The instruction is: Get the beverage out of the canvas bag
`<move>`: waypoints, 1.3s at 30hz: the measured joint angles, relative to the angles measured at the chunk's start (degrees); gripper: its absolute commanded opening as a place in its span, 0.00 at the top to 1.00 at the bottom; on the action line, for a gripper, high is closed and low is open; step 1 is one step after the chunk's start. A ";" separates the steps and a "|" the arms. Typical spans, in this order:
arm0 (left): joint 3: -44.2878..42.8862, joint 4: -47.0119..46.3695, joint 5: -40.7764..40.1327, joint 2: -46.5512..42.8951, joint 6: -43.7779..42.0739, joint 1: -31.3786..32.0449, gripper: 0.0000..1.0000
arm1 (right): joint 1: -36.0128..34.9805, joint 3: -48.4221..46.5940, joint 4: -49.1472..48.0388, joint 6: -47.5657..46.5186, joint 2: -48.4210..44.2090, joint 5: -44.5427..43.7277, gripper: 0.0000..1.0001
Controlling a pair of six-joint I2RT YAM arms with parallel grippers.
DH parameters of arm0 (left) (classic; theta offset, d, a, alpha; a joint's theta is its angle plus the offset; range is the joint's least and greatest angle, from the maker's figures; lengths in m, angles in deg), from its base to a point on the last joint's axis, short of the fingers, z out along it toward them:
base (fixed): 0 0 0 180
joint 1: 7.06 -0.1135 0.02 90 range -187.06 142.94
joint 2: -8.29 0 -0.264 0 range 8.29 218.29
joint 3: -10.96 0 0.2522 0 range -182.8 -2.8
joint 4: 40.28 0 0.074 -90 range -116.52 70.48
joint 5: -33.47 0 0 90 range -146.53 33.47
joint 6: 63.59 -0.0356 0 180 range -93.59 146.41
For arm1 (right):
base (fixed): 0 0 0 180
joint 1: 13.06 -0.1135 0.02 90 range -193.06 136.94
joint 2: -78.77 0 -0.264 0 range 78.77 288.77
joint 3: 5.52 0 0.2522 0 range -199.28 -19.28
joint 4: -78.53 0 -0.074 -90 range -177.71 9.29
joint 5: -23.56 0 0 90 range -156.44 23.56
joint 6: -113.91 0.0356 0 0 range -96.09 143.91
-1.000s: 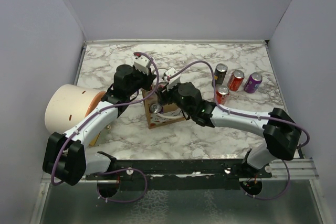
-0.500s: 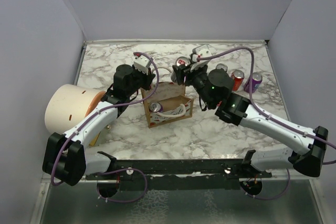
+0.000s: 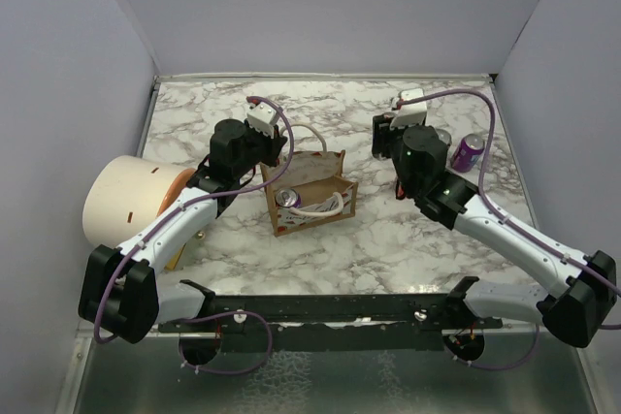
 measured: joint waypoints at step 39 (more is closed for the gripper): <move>-0.07 -0.07 0.07 -1.33 0.28 -0.11 0.67 | 8.09 26.14 -21.29 8.41 7.65 9.77 0.08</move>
